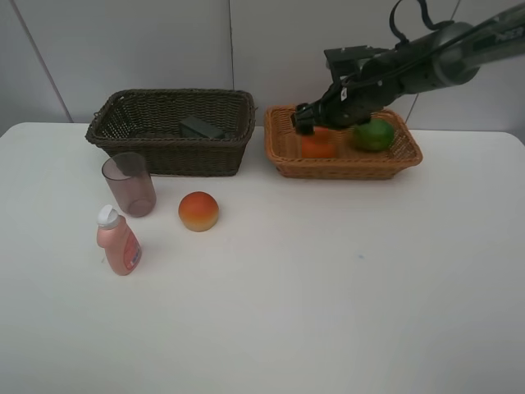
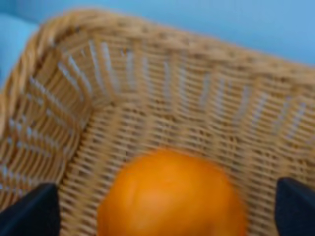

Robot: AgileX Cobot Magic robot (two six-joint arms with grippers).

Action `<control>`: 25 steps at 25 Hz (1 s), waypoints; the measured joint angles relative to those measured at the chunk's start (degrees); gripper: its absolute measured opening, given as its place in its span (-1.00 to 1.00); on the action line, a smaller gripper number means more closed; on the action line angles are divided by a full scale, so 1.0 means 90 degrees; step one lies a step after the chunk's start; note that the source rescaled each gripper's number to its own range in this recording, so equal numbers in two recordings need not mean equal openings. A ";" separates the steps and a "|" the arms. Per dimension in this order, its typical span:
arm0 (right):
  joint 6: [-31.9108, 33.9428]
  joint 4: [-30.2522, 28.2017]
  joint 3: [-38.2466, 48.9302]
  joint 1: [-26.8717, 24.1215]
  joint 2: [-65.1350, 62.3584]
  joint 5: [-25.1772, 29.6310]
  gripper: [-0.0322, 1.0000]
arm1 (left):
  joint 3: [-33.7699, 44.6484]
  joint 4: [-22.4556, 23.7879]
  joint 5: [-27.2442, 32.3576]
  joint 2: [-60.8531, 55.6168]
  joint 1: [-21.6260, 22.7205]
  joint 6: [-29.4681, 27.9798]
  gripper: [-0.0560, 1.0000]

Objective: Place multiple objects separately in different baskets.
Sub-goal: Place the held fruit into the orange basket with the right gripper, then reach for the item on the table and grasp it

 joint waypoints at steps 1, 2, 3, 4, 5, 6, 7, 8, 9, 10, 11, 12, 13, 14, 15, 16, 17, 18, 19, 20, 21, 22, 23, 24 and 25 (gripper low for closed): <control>0.0000 0.0000 -0.0006 0.0000 0.0000 -0.0035 0.93 | 0.0000 0.0000 0.0000 0.0000 0.0000 0.0000 1.00; 0.0000 0.0000 -0.0006 0.0000 0.0000 -0.0051 0.96 | 0.0000 0.0000 0.0000 0.0000 0.0000 0.0000 1.00; 0.0000 0.0000 -0.0006 0.0000 0.0000 -0.0051 0.97 | 0.0000 0.0000 0.0000 0.0000 0.0000 0.0000 1.00; 0.0000 0.0000 -0.0006 0.0000 0.0000 -0.0064 0.99 | 0.0000 0.0000 0.0000 0.0000 0.0000 0.0000 1.00; 0.0000 0.0000 -0.0006 0.0000 0.0000 -0.0078 0.99 | 0.0000 0.0000 0.0000 0.0000 0.0000 0.0000 1.00; 0.0000 0.0000 -0.0006 0.0000 0.0000 -0.0078 0.99 | 0.0000 0.0000 0.0000 0.0000 0.0000 0.0000 1.00; 0.0000 0.0000 -0.0006 0.0000 0.0000 -0.0078 0.99 | 0.0000 0.0000 0.0000 0.0000 0.0000 0.0000 1.00; 0.0000 0.0000 -0.0006 0.0000 0.0000 -0.0078 0.99 | 0.0000 0.0000 0.0000 0.0000 0.0000 0.0000 1.00; 0.0000 0.0000 -0.0006 0.0000 0.0000 -0.0078 0.99 | 0.0000 0.0000 0.0000 0.0000 0.0000 0.0000 1.00; 0.0000 0.0000 -0.0006 0.0000 0.0000 -0.0078 0.99 | 0.0000 0.0000 0.0000 0.0000 0.0000 0.0000 1.00; 0.0000 0.0000 -0.0006 0.0000 0.0000 -0.0073 0.99 | 0.0000 0.0000 0.0000 0.0000 0.0000 0.0000 1.00; 0.0000 0.0000 -0.0006 0.0000 0.0000 -0.0073 0.99 | 0.0000 0.0000 0.0000 0.0000 0.0000 0.0000 1.00; 0.0000 0.0000 -0.0006 0.0000 0.0000 -0.0073 0.99 | 0.0000 0.0000 0.0000 0.0000 0.0000 0.0000 1.00; 0.0000 0.0026 -0.0006 0.0000 0.0000 -0.0056 0.99 | 0.0000 0.0000 0.0000 0.0000 0.0000 0.0000 1.00; 0.0000 0.0078 -0.0014 0.0000 0.0000 0.0006 0.99 | 0.0000 0.0000 0.0000 0.0000 0.0000 0.0000 1.00; 0.0000 0.0097 -0.0014 0.0000 0.0000 0.0078 0.99 | 0.0000 0.0000 0.0000 0.0000 0.0000 0.0000 1.00; 0.0000 0.0121 -0.0014 0.0007 0.0000 0.0155 0.99 | 0.0000 0.0000 0.0000 0.0000 0.0000 0.0000 1.00; 0.0000 0.0170 -0.0014 0.0012 -0.0027 0.0266 0.99 | 0.0000 0.0000 0.0000 0.0000 0.0000 0.0000 1.00; 0.0000 0.0220 -0.0014 0.0028 -0.0052 0.0400 0.99 | 0.0000 0.0000 0.0000 0.0000 0.0000 0.0000 1.00; 0.0000 0.0273 -0.0014 0.0045 -0.0122 0.0511 0.99 | 0.0000 0.0000 0.0000 0.0000 0.0000 0.0000 1.00; 0.0000 0.0331 -0.0014 0.0060 -0.0214 0.0642 0.99 | 0.0000 0.0000 0.0000 0.0000 0.0000 0.0000 1.00; 0.0000 0.0412 -0.0014 0.0081 -0.0334 0.0765 0.99 | 0.0000 0.0000 0.0000 0.0000 0.0000 0.0000 1.00; 0.0000 0.0497 -0.0014 0.0089 -0.0454 0.0886 0.99 | 0.0000 0.0000 0.0000 0.0000 0.0000 0.0000 1.00; -0.0002 0.0599 -0.0014 0.0094 -0.0621 0.0972 0.99 | 0.0000 0.0000 0.0000 0.0000 0.0000 0.0000 1.00; -0.0002 0.0674 -0.0014 0.0093 -0.0796 0.1079 0.99 | 0.0000 0.0000 0.0000 0.0000 0.0000 0.0000 1.00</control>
